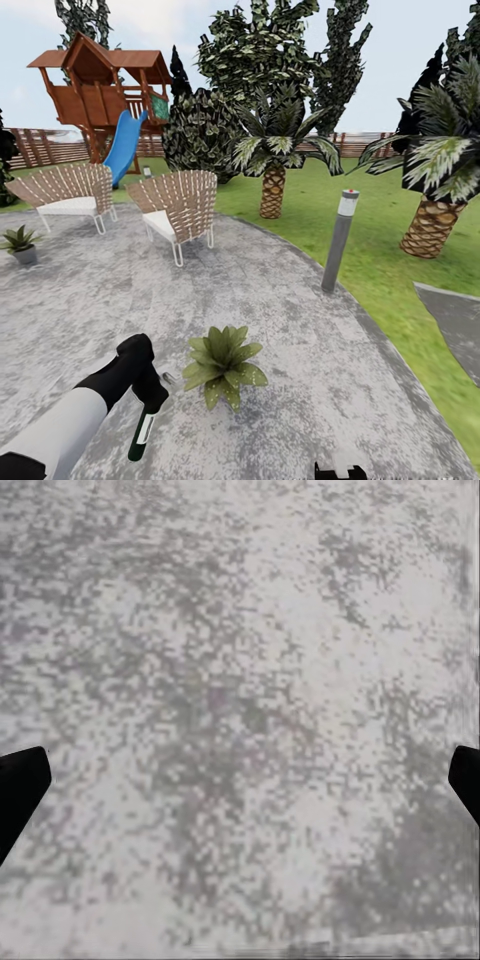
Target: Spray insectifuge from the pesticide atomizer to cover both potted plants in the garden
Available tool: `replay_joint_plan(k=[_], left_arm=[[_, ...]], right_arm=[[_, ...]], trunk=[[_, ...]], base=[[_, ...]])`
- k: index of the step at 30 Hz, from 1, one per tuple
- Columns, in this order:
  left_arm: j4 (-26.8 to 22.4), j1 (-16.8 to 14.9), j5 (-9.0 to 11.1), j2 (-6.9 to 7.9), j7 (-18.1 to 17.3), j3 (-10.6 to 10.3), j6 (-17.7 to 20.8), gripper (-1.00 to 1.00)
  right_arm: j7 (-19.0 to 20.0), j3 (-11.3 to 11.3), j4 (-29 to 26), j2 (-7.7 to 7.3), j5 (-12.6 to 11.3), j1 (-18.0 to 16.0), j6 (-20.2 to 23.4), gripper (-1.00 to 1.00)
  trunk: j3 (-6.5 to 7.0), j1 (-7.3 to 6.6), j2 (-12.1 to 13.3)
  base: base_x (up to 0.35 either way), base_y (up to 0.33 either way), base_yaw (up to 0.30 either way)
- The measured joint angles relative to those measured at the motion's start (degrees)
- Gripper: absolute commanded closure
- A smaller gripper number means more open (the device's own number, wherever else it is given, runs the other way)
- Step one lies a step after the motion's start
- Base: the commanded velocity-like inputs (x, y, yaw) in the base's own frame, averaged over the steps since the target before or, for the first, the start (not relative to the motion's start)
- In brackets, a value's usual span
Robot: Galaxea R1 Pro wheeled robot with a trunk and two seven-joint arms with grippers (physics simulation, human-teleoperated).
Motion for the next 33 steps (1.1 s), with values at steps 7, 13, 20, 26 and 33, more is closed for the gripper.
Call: replay_joint_plan(k=[7,13,20,26,33], left_arm=[[0.0,-0.03,-0.11,-0.03,-0.01,-0.06,0.14,1.0],[-0.01,0.02,-0.11,-0.03,-0.01,-0.16,0.21,1.0],[-0.01,0.06,-0.09,-0.11,0.07,-0.29,0.28,1.0],[0.16,0.22,-0.19,1.26,0.99,0.27,-0.09,1.0],[0.37,2.36,0.21,1.71,1.74,0.49,-0.69,1.0]], right_arm=[[0.01,-0.01,-0.01,0.05,0.0,0.0,0.02,-1.0],[0.04,-0.01,-0.02,0.05,0.0,0.01,0.04,-1.0],[0.01,-0.01,-0.01,-0.02,-0.01,0.01,-0.02,-1.0],[0.06,-0.01,0.0,-0.02,0.0,0.0,-0.03,-1.0],[0.08,-0.01,0.02,-0.02,0.0,-0.01,-0.05,-1.0]], trunk=[[0.0,0.0,0.0],[0.0,0.01,0.0],[0.0,0.02,0.0],[0.0,0.0,0.0],[0.0,0.0,0.0]], base=[[0.001,0.073,-0.264],[-0.018,0.282,-0.264],[-0.139,0.294,-0.057],[-0.072,0.237,0.0],[-0.004,0.024,0.0]])
